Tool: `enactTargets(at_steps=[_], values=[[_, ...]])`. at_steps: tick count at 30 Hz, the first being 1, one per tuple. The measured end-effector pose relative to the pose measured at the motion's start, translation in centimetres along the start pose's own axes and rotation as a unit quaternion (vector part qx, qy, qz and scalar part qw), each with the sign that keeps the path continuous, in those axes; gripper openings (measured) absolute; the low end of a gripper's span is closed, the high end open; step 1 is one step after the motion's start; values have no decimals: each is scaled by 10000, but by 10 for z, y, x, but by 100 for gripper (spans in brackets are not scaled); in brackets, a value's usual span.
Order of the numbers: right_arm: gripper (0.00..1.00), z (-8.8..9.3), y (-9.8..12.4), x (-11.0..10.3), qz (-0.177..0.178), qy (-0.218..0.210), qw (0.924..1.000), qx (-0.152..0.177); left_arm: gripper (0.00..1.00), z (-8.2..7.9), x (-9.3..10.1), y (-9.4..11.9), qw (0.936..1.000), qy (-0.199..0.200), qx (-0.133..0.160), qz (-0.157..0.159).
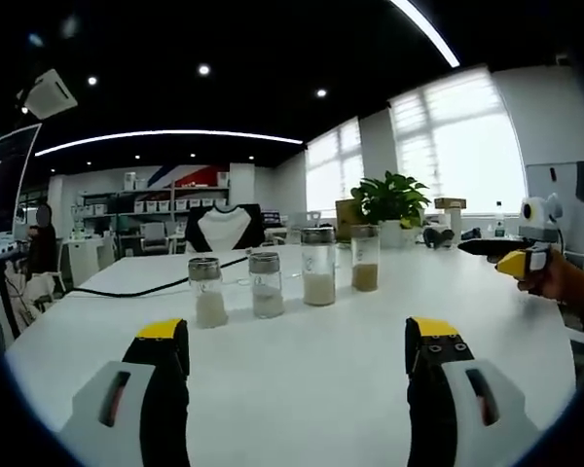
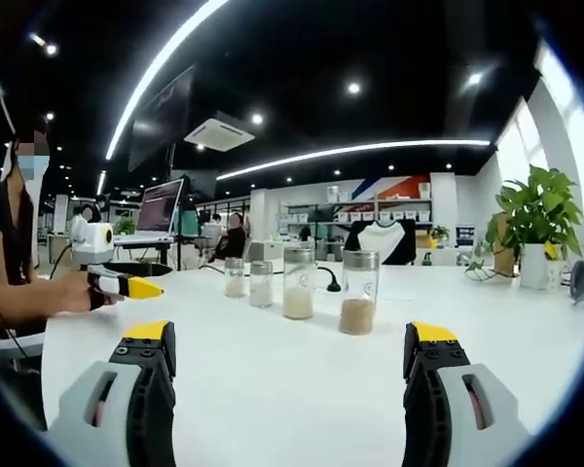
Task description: Rotate the seasoning bottle until the label or dispensing opening points toward the visible target arrow and the bottle remains upright within the marked orientation range
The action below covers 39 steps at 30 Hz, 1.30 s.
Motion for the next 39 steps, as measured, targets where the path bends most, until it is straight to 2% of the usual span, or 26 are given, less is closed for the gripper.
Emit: enactTargets(at_steps=[5,9,18,22,26,28,32,36,39], values=[[99,1,-2,-5,-52,-2,10000,-8,95,2,-18,-13,9996,-181,-53,-214],[98,0,-4,-8,-92,15,10000,24,93,-3,-29,-22,9995,-75,13,-297],[98,0,-6,-12,-121,13,9999,46,90,-12,-50,-48,9989,-139,85,-430],[98,-1,-6,-12,-128,26,9999,50,85,-9,-61,-58,9983,-228,6,-539],[98,-1,-6,-12,-123,1,9999,64,75,-11,-72,-67,9978,-279,88,-593],[98,0,-7,-11,-121,-9,9999,51,74,-11,-78,-72,9972,-340,73,-668],[98,0,-7,-12,-131,1,9999,53,70,-13,-87,-84,9979,-133,172,-608],[98,-2,-7,-13,-149,-25,9998,95,68,-15,-95,-95,9974,-30,190,-695],[98,-3,-8,-13,-133,-51,9998,130,65,-12,-100,-106,9973,-150,67,-711]])
Point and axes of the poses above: the point that each gripper's makers call its tool centre point, and the gripper's own axes: y roughly backward along the fingers, x roughly to its right, z roughly out of its underside, the point moved 1 cm from there along y, roughly backward along the fingers, and after that the axes turned 12 degrees about y, right-handed, at the moved point
